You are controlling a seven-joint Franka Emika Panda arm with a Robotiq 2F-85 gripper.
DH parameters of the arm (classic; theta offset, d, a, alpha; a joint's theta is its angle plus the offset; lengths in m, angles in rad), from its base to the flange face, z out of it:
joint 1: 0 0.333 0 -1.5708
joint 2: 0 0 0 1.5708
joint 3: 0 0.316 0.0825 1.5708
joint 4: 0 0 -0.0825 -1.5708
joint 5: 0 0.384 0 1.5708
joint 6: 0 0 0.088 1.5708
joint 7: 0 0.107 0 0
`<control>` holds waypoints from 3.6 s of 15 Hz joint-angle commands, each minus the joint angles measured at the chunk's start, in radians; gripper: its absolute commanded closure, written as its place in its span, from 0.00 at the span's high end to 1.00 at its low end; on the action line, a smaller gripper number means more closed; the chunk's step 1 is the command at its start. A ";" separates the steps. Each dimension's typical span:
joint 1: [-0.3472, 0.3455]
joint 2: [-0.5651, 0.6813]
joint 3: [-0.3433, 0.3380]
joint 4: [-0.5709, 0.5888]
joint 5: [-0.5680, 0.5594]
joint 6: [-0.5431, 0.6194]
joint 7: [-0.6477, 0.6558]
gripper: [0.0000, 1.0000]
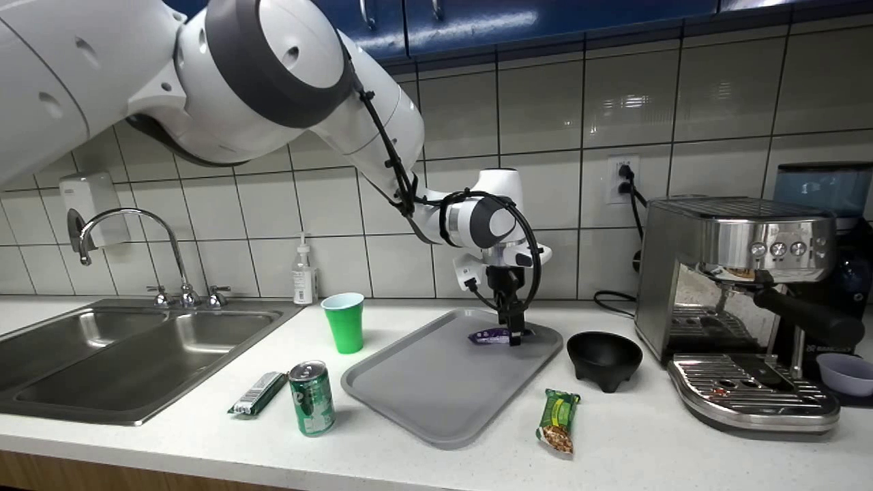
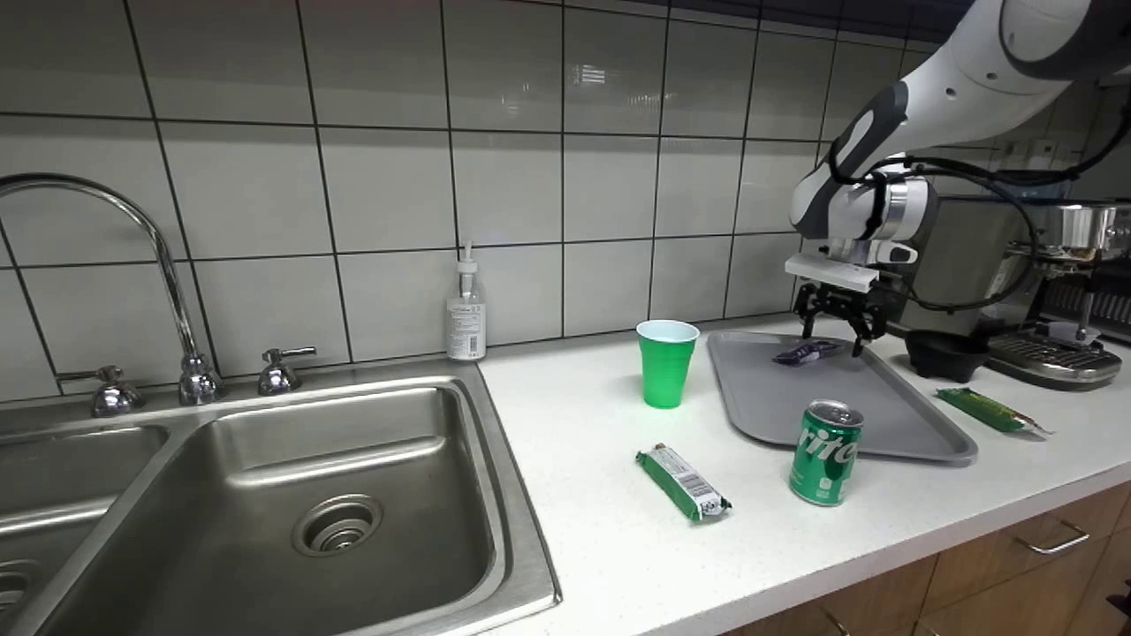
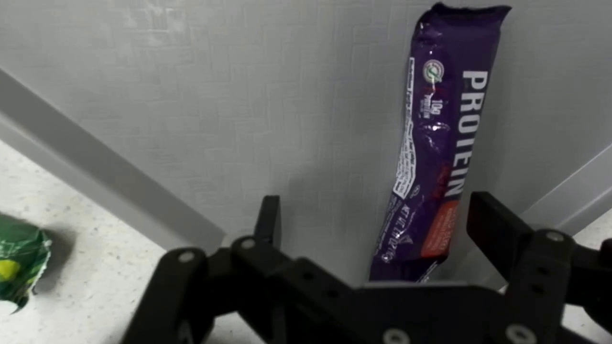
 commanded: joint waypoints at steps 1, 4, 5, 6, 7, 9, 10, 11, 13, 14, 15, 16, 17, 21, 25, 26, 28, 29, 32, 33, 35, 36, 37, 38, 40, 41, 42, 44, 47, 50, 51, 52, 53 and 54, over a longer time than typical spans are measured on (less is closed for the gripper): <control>-0.003 0.062 0.007 0.106 -0.001 -0.071 0.037 1.00; -0.002 0.074 0.008 0.129 -0.003 -0.096 0.045 1.00; -0.003 0.076 0.009 0.134 -0.003 -0.102 0.044 1.00; -0.004 0.080 0.011 0.142 -0.002 -0.108 0.043 1.00; -0.004 0.082 0.011 0.148 -0.002 -0.110 0.042 1.00; -0.006 0.088 0.013 0.159 -0.002 -0.112 0.041 0.74; -0.006 0.092 0.012 0.165 -0.002 -0.112 0.043 0.68; -0.005 0.086 0.010 0.161 -0.003 -0.113 0.044 0.58; -0.006 0.087 0.010 0.164 -0.003 -0.115 0.045 0.42; -0.005 0.087 0.010 0.163 -0.004 -0.113 0.046 0.35; -0.006 0.088 0.009 0.163 -0.003 -0.111 0.046 0.27; -0.007 0.089 0.009 0.164 -0.003 -0.110 0.047 0.20; -0.007 0.091 0.009 0.165 -0.003 -0.110 0.048 0.12; -0.012 0.093 0.011 0.170 -0.001 -0.106 0.047 0.04; -0.011 0.071 0.017 0.143 0.003 -0.093 0.035 0.04; -0.009 0.066 0.018 0.136 0.003 -0.090 0.031 0.04; 0.005 0.031 0.012 0.093 0.011 -0.080 0.019 0.04; 0.010 0.024 0.013 0.085 0.010 -0.073 0.017 0.04; 0.024 -0.002 0.020 0.060 0.011 -0.061 0.003 0.04; 0.029 -0.011 0.023 0.051 0.011 -0.060 -0.001 0.04; 0.043 -0.027 0.029 0.031 0.009 -0.054 -0.001 0.04; 0.052 -0.036 0.031 0.020 0.008 -0.051 -0.004 0.04; 0.060 -0.044 0.033 0.009 0.008 -0.048 -0.006 0.04; 0.068 -0.050 0.035 -0.001 0.009 -0.044 -0.009 0.04; 0.077 -0.063 0.051 -0.021 0.000 -0.036 -0.012 0.04; 0.084 -0.068 0.055 -0.032 0.001 -0.029 -0.014 0.04; 0.088 -0.070 0.061 -0.039 0.002 -0.020 -0.016 0.04; 0.099 -0.076 0.070 -0.055 0.005 -0.010 -0.016 0.04; 0.108 -0.089 0.085 -0.080 0.010 0.003 -0.027 0.04; 0.117 -0.102 0.099 -0.103 0.014 0.023 -0.038 0.04; 0.119 -0.111 0.105 -0.114 0.016 0.026 -0.044 0.04; 0.120 -0.121 0.111 -0.126 0.018 0.030 -0.051 0.04; 0.123 -0.132 0.117 -0.142 0.019 0.036 -0.058 0.04; 0.127 -0.143 0.121 -0.157 0.020 0.041 -0.065 0.04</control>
